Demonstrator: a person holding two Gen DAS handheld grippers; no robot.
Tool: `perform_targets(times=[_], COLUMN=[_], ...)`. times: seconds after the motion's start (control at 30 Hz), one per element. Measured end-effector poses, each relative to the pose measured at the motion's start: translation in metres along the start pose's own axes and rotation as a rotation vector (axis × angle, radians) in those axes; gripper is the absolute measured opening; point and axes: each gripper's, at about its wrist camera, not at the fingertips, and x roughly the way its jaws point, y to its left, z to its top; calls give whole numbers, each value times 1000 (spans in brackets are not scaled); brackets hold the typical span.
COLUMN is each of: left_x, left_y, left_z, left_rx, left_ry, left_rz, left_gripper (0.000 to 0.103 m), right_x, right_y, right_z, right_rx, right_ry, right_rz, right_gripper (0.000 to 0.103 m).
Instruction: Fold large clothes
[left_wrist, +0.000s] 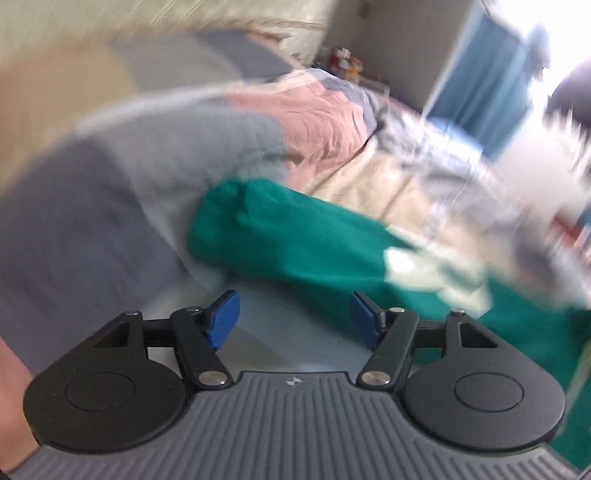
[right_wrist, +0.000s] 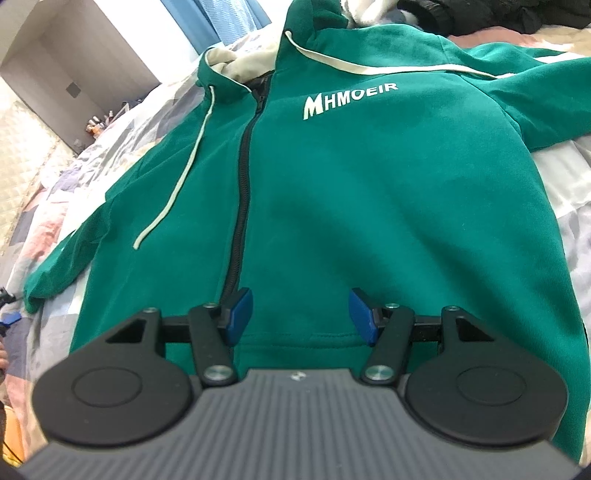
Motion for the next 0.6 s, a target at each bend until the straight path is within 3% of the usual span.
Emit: perform_targets(times=[0.1,0.23,0.4,0.5,0.57,0.6], left_x=[12,42,73,86,95,100], left_y=[18,24,23,26,28,25], left_z=[-4,-11,-4,9,19,25], left_rx=[-214,-394,-493,-504,-493,-458], left_ry=[-10,-45,-129,-166,-145,-120], left_rz=[-108,-150,-89,-12,48,85], left_gripper=[73,73,72,71,52,34], right_x=[1,4,7,7,9,10], right_y=[-1,0,4,3,3,4], right_z=[-2,-4,-11,-11,-9,-8], right_rx=[0,5,-26,-10,-5,-3], right_ry=[12,32,41,40,37,33], right_rz=[5,18,-3,-12,-19,-23], right_gripper=[61,61,60,60,60,60])
